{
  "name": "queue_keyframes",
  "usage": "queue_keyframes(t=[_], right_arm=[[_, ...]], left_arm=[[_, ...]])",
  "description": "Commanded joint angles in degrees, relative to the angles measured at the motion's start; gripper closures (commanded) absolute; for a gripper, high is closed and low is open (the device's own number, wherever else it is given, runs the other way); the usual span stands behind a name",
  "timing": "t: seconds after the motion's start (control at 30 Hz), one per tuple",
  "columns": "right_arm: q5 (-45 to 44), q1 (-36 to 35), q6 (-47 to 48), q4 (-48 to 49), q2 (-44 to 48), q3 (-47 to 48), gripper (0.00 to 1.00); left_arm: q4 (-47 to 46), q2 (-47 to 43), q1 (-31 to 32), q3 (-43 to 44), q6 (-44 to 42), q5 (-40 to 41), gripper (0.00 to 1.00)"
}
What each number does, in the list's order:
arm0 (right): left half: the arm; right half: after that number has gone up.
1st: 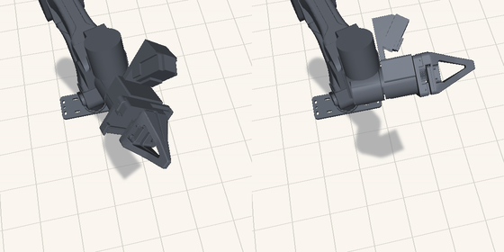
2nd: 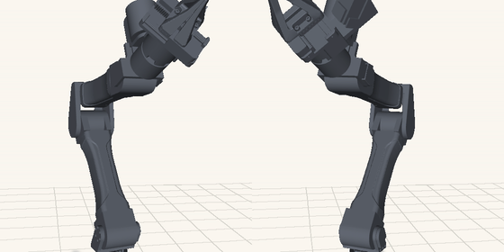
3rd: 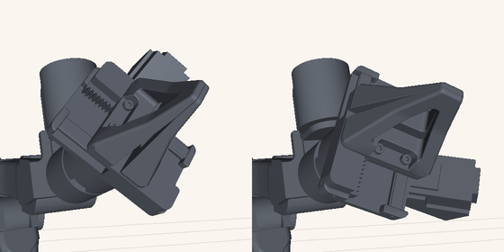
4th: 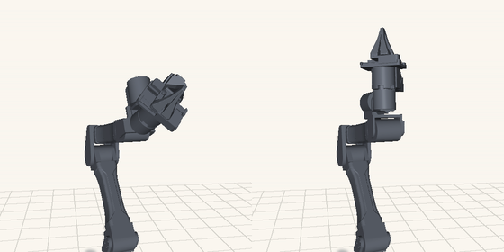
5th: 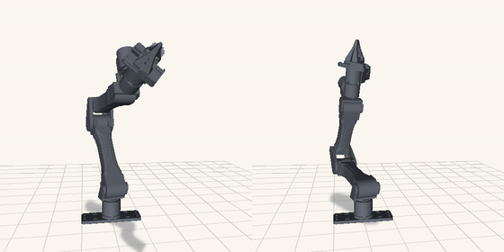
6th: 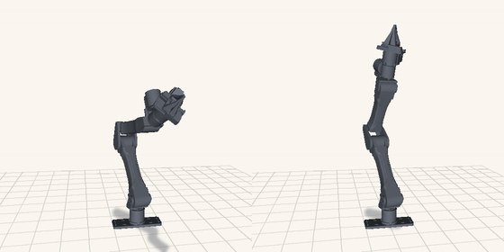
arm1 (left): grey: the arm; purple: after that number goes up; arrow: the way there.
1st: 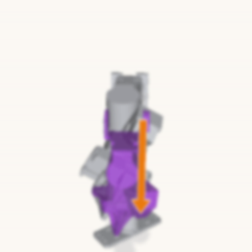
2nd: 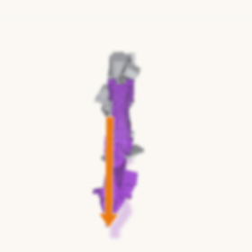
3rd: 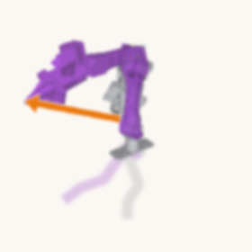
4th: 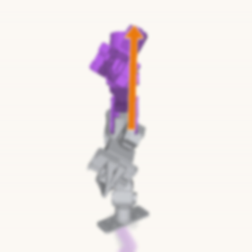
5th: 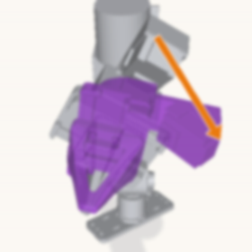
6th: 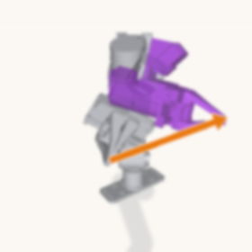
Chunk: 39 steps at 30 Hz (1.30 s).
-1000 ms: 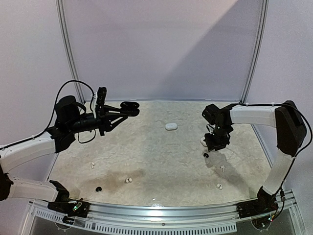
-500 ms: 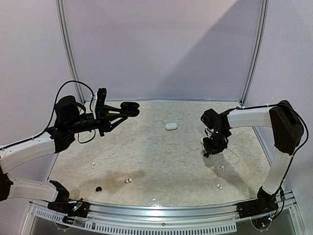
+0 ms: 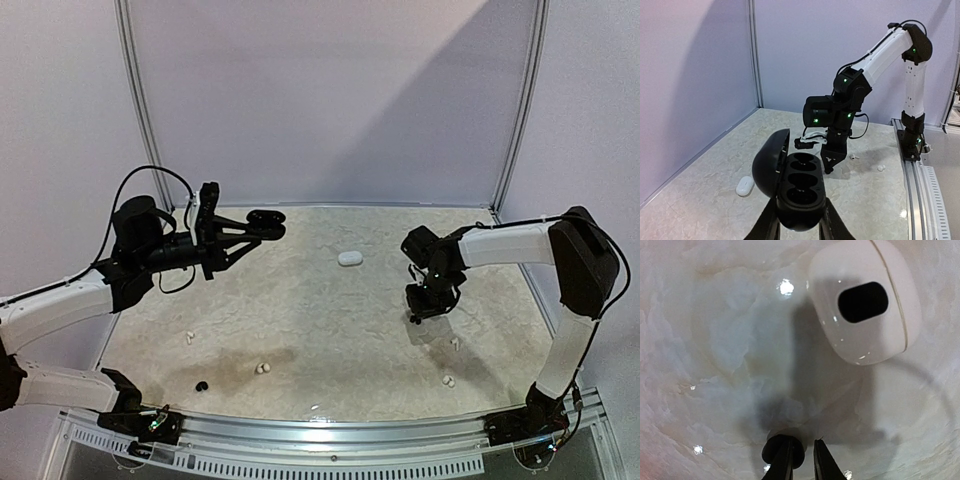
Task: Insert the wireless bluetooth earbuds into the charging case
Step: Pick up the right earbud from the center of the board.
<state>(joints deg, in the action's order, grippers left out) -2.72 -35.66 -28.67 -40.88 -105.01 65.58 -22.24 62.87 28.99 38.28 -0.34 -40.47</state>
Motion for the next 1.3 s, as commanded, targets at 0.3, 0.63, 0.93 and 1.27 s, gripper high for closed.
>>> queue_keyframes(t=[0.3,0.63,0.93,1.27], right_arm=[[6.5,-4.5,-3.9,0.1,1.4,-2.9,0.88],[7.3,-6.5,-6.1,1.1,2.3,-4.4,0.85],[9.3,-7.7,-7.7,4.5,3.0,-6.3,0.87],[11.5,-9.4,-9.4,6.9,3.2,-7.8,0.86]], left_arm=[[2.0,0.0,0.6,-0.1,-2.8,-0.1,1.0],[2.3,-0.3,0.6,-0.2,-3.5,-0.1,1.0],[2.5,-0.5,0.6,-0.3,-4.3,-0.1,1.0],[2.9,-0.6,0.6,-0.1,-4.8,0.0,1.0]])
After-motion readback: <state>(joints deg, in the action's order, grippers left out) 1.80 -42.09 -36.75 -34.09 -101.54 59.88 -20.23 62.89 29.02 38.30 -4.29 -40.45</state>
